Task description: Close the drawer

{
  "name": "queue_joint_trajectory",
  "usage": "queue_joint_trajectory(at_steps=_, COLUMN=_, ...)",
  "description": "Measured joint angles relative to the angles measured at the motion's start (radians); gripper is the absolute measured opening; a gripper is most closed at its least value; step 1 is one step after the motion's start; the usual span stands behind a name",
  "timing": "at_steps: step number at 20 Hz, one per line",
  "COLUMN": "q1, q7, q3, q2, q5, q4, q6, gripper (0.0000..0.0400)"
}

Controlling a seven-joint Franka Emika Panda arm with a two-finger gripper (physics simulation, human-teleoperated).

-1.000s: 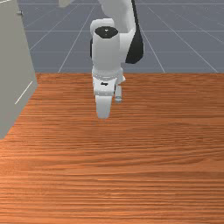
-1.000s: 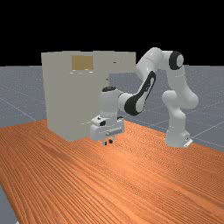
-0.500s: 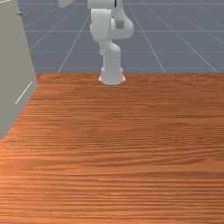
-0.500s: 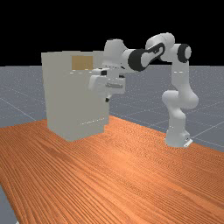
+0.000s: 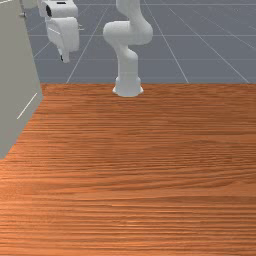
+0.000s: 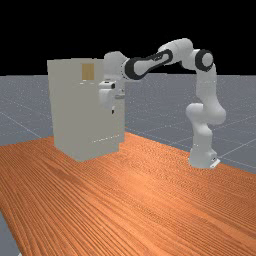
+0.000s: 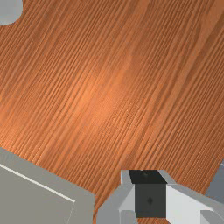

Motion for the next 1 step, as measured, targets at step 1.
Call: queue_joint_trajectory(at_steps=1, q1=-0.116, q7=-0.254, q3=-0.009, q2=0.187, q5=0.057, q4=0.278, q6=-0.114, gripper=0.0)
